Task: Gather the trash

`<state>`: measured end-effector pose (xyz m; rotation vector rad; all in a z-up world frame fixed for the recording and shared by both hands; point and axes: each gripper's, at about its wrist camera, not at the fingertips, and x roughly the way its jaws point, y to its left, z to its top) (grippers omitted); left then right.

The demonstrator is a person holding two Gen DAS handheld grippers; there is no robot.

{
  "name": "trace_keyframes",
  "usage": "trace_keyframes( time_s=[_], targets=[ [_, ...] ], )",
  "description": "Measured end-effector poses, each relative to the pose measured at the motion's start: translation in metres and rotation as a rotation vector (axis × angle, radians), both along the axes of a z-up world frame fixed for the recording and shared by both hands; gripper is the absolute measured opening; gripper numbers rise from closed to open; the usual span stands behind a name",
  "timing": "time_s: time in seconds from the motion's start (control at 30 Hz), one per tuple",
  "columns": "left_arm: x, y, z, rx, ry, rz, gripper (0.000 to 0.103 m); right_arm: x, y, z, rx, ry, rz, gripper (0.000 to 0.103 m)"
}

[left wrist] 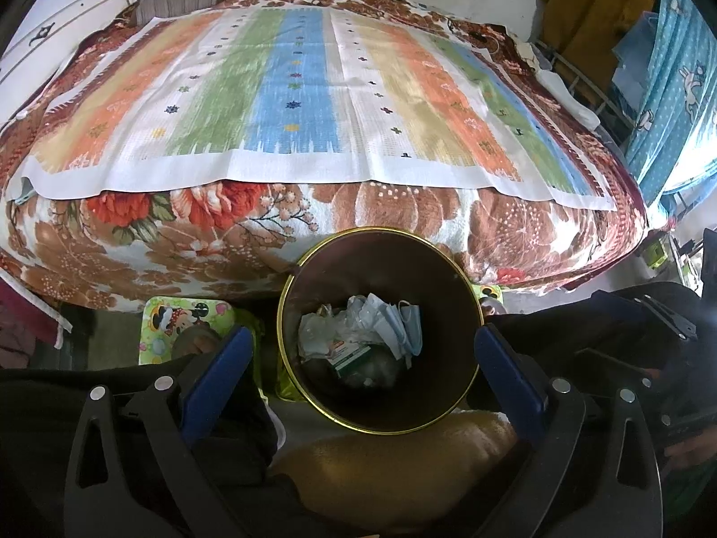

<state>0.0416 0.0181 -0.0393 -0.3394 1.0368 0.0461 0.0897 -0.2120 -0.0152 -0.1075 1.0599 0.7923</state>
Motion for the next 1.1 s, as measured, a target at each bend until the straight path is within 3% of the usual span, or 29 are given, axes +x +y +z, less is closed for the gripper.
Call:
trace_keyframes(
  time_s=[1.1],
  targets=[
    [0.0005, -0.002, -0.0044, 0.022, 0.011, -0.009, 0.097, -0.0001, 0.001, -0.0029, 0.01, 0.017, -0.003, 0.094]
  ],
)
